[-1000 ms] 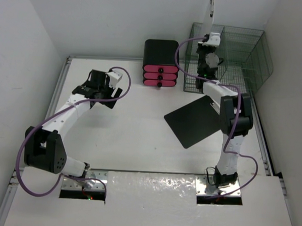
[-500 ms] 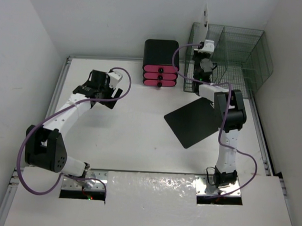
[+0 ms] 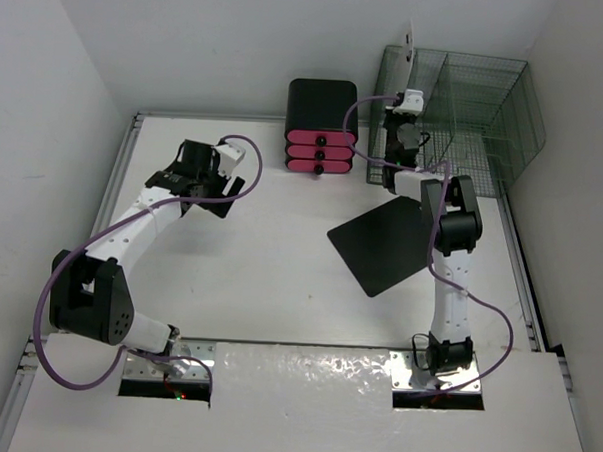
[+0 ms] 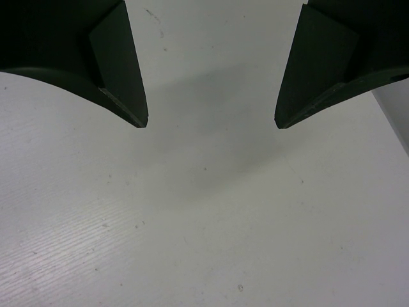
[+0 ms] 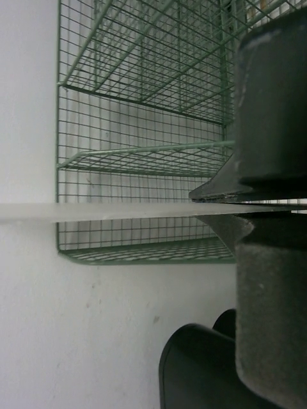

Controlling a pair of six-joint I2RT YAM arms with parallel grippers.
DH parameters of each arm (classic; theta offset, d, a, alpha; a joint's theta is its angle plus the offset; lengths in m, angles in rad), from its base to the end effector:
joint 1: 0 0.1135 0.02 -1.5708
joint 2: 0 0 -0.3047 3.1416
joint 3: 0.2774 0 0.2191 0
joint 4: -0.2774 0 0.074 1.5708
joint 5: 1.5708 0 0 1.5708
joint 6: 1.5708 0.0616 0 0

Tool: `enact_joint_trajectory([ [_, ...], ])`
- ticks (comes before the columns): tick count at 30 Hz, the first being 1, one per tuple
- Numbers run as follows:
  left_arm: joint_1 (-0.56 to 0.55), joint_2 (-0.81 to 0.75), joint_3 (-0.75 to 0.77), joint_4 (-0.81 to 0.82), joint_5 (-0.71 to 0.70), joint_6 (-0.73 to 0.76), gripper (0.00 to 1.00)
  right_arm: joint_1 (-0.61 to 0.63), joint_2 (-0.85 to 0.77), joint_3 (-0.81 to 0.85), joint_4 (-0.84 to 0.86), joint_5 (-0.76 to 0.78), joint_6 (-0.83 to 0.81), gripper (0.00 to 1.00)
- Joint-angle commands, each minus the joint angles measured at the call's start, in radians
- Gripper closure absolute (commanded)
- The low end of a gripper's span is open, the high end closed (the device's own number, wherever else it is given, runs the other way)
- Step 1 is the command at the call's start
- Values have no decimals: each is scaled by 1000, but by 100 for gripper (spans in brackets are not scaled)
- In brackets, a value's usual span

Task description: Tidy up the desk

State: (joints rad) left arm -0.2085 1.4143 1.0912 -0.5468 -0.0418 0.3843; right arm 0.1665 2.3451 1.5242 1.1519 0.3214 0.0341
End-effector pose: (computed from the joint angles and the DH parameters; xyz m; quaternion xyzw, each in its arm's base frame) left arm 0.2733 -0.0552 0.3009 0.2674 0.9002 0.0497 0.3402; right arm 0.5415 0.0713 0.2611 0.0920 0.5808 -0.0120 0.8087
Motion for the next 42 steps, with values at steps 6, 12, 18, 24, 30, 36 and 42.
enact_joint_trajectory([
  [6, 4, -2, -1, 25, -4, 4, 21, -4, 28, 28, 95, 15, -2, 100],
  [12, 3, -5, -1, 21, -4, 2, 21, -2, 33, 50, 57, 50, 12, 100],
  [18, 4, -8, -1, 21, -3, 2, 21, -1, -52, -91, 72, 71, -10, 42],
  [24, 4, 2, 4, 13, 0, 2, 21, 5, -366, -345, -33, -7, 123, 18],
  [30, 3, -15, -2, 15, 17, 2, 21, 2, -721, -501, -626, -13, 256, 8],
  [36, 1, -15, -2, 8, 62, -1, 21, -24, -865, -538, -1021, -18, 323, 3],
  [42, 3, -18, -1, -5, 89, -5, 21, -31, -895, -679, -1136, -20, 394, 1],
])
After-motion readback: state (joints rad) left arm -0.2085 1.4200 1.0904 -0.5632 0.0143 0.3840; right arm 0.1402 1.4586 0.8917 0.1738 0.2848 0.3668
